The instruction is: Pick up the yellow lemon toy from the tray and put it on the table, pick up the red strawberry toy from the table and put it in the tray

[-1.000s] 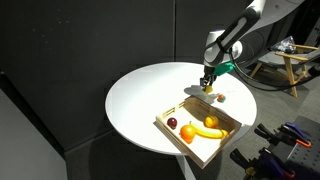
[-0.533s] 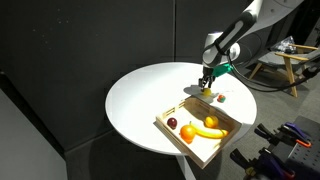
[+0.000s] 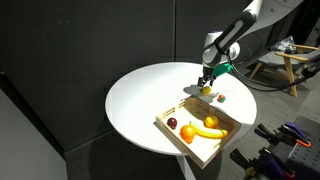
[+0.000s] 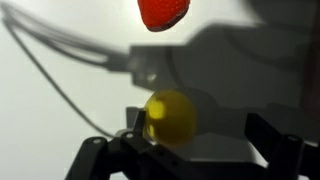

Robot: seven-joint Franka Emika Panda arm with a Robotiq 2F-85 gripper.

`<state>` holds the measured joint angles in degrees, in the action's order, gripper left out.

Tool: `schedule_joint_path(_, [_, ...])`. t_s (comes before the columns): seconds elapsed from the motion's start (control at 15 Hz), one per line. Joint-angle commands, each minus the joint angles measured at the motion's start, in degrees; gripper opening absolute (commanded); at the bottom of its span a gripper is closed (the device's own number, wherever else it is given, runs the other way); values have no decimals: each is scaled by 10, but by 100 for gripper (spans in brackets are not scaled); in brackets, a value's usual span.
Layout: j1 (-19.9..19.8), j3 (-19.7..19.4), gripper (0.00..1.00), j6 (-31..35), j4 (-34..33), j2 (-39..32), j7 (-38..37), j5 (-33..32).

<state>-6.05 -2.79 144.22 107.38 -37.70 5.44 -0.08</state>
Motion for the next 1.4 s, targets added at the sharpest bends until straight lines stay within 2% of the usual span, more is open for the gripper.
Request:
schedule_joint_path(0.0, [-3, 2, 100, -23, 14, 25, -11, 7])
schedule_joint_path(0.8, [-6, -1, 100, -23, 108, 113, -11, 9])
schedule_joint_path(1.33, [-13, -19, 100, 15, 170, 147, -33, 17])
